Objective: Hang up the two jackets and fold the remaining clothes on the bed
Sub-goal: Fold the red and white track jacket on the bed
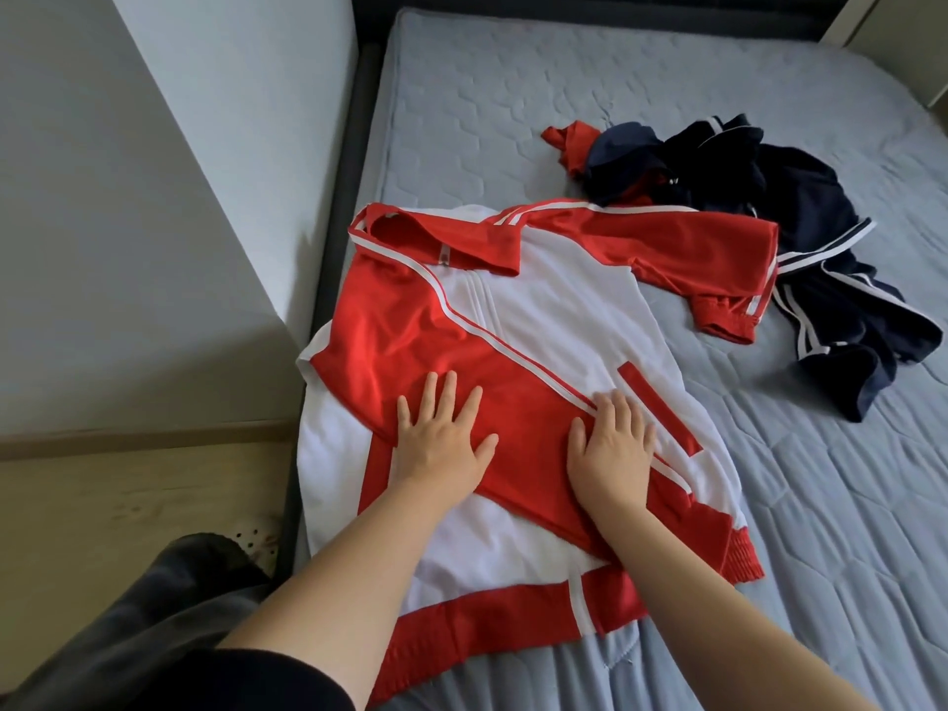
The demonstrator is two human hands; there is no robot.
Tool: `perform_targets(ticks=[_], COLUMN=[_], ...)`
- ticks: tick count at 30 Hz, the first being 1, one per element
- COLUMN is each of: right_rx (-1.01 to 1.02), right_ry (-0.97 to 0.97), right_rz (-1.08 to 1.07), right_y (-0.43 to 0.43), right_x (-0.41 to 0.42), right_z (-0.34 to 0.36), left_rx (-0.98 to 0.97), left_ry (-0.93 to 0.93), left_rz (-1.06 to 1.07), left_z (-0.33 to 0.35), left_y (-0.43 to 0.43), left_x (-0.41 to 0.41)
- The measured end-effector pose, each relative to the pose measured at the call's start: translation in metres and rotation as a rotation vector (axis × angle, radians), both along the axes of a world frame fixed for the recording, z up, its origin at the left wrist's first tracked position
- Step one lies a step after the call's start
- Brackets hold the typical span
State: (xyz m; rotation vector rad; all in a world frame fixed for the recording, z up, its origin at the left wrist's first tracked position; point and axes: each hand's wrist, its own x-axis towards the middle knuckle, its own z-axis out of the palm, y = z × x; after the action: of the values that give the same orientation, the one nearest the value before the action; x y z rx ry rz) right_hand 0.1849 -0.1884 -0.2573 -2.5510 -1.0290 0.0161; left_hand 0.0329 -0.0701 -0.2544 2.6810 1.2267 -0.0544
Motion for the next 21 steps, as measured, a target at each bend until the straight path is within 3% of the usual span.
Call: perform_targets(ticks=[5,9,13,16,18,21], right_rx=[0.038,0.035,0.459,0.848,0.965,0.995], right_ry=[0.073,0.440,1.055,1.472,1.601,1.627], right_rz=[0.040,-0.107,-0.457,-0.536,-0.537,-0.534], right_y=[0.044,0.084,0.105,0.108,0.112,0.130], right_x=[0.027,0.076,0.129,0.164,0.178,0.187], right_z=[0.006,0.018,0.038,0.037,0.035,0.032], left_rx=[-0.059,-0.080,-0.157,-0.170,-0.168,-0.166], left_ry=[-0.020,0.089,0.218,0.240,0.230,0.217], left_rz=[0.044,-0.072,-0.119,-0.129,-0.137,-0.141], left_z=[0.015,0.019,0.008,0.000,-0.004,-0.010], left_y=[0.024,0.044,0.050,0.053,0.056,0.056], left_x=[0.047,0.082,0.099,0.101,0.102,0.102])
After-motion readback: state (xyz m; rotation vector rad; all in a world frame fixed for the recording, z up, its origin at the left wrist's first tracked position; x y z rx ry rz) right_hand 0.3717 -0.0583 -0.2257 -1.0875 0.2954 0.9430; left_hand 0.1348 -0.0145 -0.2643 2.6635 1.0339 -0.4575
